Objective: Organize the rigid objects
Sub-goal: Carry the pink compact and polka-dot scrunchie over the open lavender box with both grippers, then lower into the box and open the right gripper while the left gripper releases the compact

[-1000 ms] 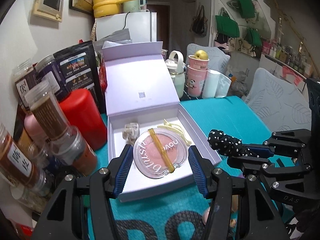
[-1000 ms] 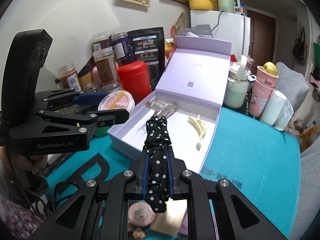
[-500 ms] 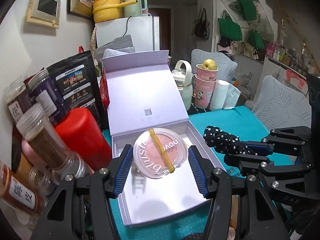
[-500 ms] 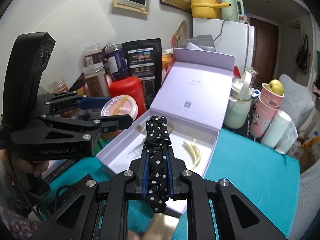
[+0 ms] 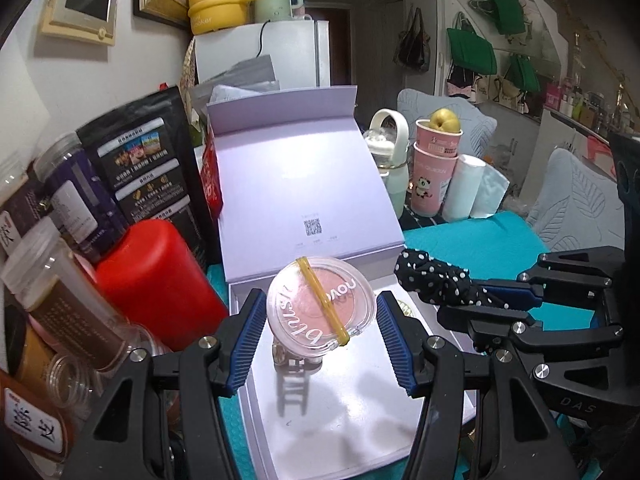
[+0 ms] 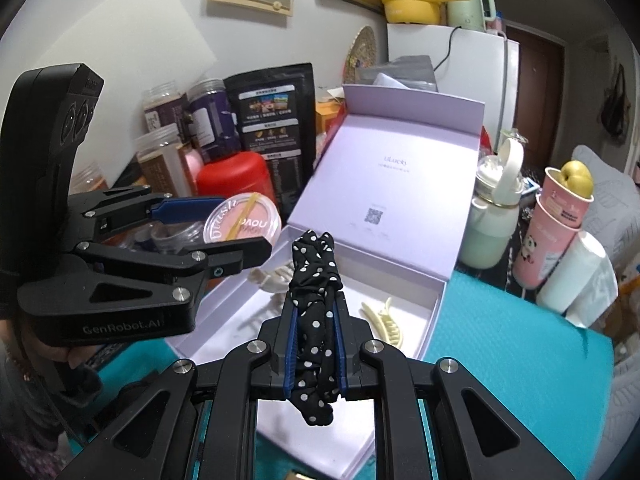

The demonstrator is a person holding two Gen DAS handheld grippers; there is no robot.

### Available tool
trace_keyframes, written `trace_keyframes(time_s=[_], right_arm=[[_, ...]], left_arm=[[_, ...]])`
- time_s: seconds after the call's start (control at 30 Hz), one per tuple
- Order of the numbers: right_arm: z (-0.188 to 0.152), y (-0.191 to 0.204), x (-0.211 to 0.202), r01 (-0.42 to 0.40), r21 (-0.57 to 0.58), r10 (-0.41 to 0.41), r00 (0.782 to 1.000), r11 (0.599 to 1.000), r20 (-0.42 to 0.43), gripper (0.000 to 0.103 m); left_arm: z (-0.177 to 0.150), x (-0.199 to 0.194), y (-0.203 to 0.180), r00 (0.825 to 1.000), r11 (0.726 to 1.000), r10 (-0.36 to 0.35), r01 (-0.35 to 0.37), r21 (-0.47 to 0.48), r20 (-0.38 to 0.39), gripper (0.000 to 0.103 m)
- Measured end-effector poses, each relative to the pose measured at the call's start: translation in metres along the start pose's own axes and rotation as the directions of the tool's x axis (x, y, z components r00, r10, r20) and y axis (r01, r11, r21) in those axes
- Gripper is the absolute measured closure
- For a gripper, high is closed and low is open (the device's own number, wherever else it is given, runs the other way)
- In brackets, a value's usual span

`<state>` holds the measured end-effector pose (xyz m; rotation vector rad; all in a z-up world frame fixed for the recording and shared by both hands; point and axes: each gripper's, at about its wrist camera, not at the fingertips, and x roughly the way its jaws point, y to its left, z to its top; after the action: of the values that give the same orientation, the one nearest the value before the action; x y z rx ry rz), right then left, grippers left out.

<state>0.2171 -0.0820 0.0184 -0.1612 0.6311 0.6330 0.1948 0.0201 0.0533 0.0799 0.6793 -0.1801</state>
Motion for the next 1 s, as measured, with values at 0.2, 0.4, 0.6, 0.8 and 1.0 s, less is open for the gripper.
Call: trace_keyframes(time_s=[0.2, 0.4, 0.6, 0.8, 1.0], right_arm=[[-0.003, -0.006, 0.015, 0.015, 0.001, -0.015, 1.000, 1.000, -0.009, 0.088], [-0.010, -0.011, 0.031, 0.030, 0.015, -0.029, 0.998, 0.999, -0.048, 0.088], [-0.021, -0.015, 0.043, 0.031, 0.032, -0.029, 0.996, 0.999, -0.086, 0.088], [-0.031, -0.019, 0.051, 0.034, 0.048, -0.028, 0.993, 0.998, -0.117, 0.088], [-0.039, -0.021, 0.053, 0.029, 0.065, -0.020, 0.990, 0.997, -0.140, 0.088]], left_arm=[[-0.004, 0.018, 0.000, 0.999, 1.000, -0.016, 0.016, 0.003, -0.035, 0.047], [-0.012, 0.037, 0.001, 0.997, 1.000, -0.024, 0.024, 0.010, -0.078, 0.047], [-0.020, 0.055, -0.001, 0.991, 0.999, -0.040, 0.042, 0.011, -0.130, 0.047], [-0.027, 0.065, -0.006, 0.986, 0.999, -0.047, 0.051, 0.017, -0.163, 0.047], [-0.035, 0.069, -0.011, 0.981, 0.998, -0.056, 0.062, 0.026, -0.187, 0.047]])
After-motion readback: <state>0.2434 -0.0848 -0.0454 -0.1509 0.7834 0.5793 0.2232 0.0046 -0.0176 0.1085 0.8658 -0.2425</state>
